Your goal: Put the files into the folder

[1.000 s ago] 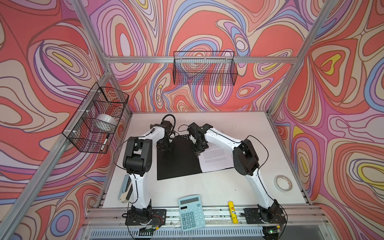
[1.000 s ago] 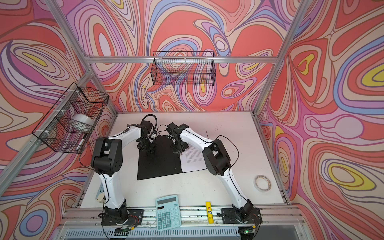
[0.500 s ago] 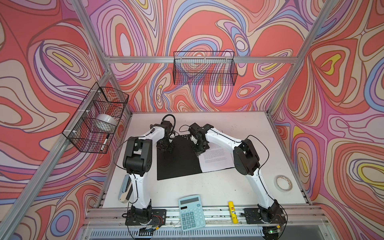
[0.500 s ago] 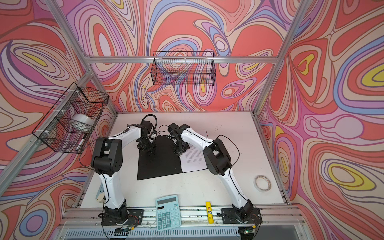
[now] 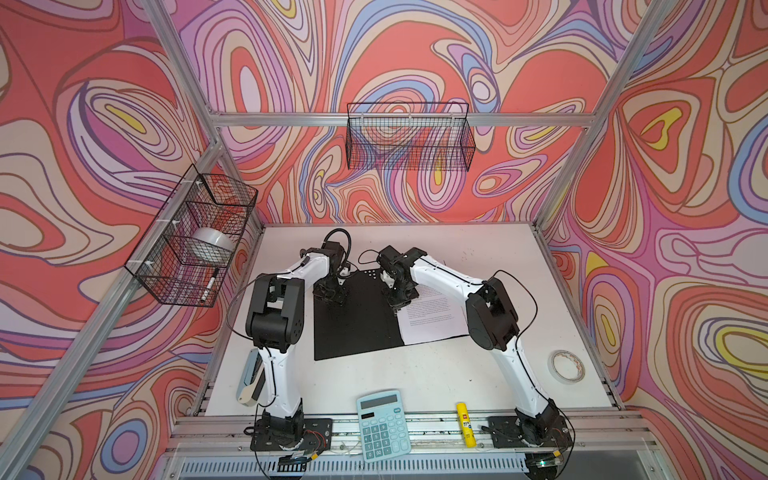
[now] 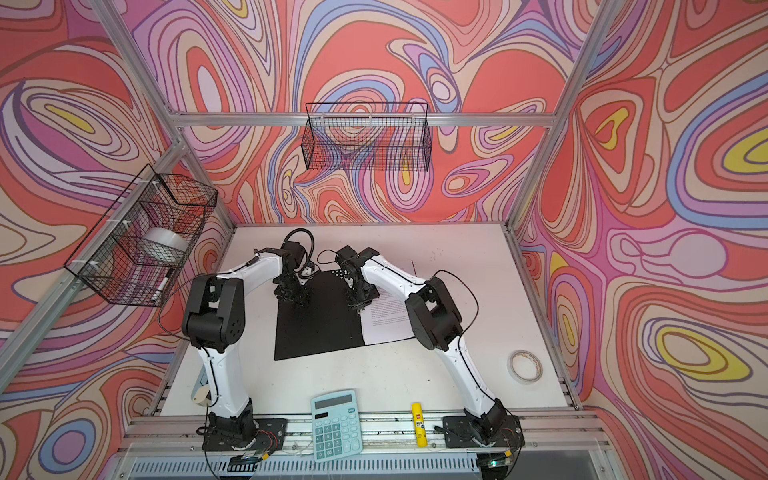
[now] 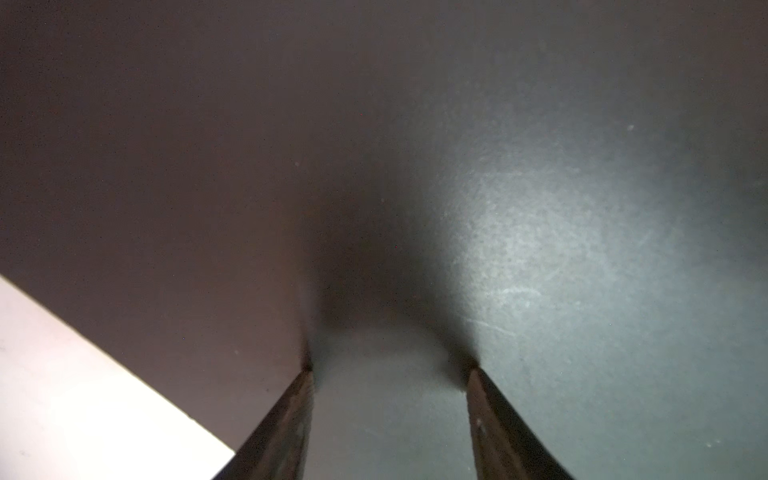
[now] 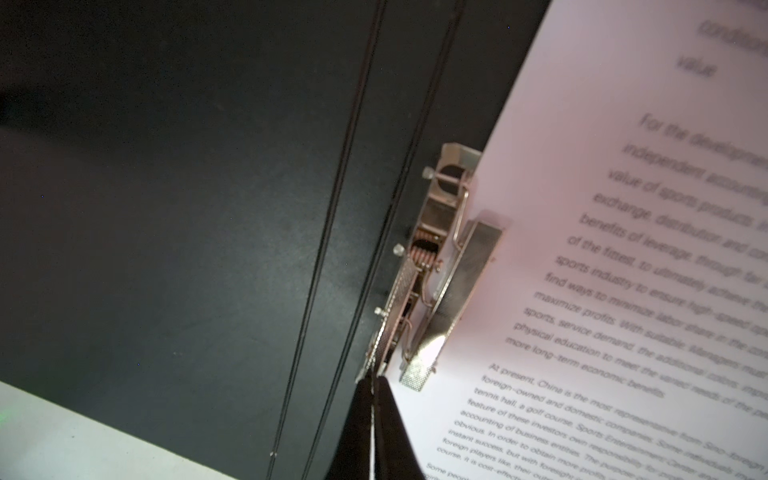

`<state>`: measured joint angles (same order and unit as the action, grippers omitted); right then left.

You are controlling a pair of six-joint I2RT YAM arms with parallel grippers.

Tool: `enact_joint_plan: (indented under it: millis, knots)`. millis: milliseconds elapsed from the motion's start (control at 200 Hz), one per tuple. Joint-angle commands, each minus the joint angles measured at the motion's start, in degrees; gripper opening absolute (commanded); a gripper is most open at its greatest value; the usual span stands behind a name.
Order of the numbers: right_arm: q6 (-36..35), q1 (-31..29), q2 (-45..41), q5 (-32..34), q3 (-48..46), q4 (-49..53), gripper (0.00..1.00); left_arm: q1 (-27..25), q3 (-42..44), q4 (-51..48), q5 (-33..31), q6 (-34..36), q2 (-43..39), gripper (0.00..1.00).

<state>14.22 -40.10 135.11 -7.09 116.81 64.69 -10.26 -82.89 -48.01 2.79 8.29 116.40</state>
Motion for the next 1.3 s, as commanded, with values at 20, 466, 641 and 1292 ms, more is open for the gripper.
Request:
enact_joint_plan:
  millis: [20,466,641,1292]
  knots:
    - [-0.16,0.63,6.29,4.26,-2.04,6.89,0.02,-0.02,0.98,-0.68,-2.08,-0.34,3.40,0.59]
    - [-0.25,0.11,8.49,5.74,-1.51,7.67,0.02,-0.02,1.15,-0.53,-2.08,-0.33,3.31,0.59]
    - [-0.16,0.02,8.70,5.22,-0.56,7.78,0.03,-0.02,1.15,-0.38,-2.08,-0.38,3.31,0.59]
    - [1.22,0.04,-0.15,11.28,11.83,10.11,0.18,-0.02,-5.00,-3.65,2.30,2.26,-1.80,0.60]
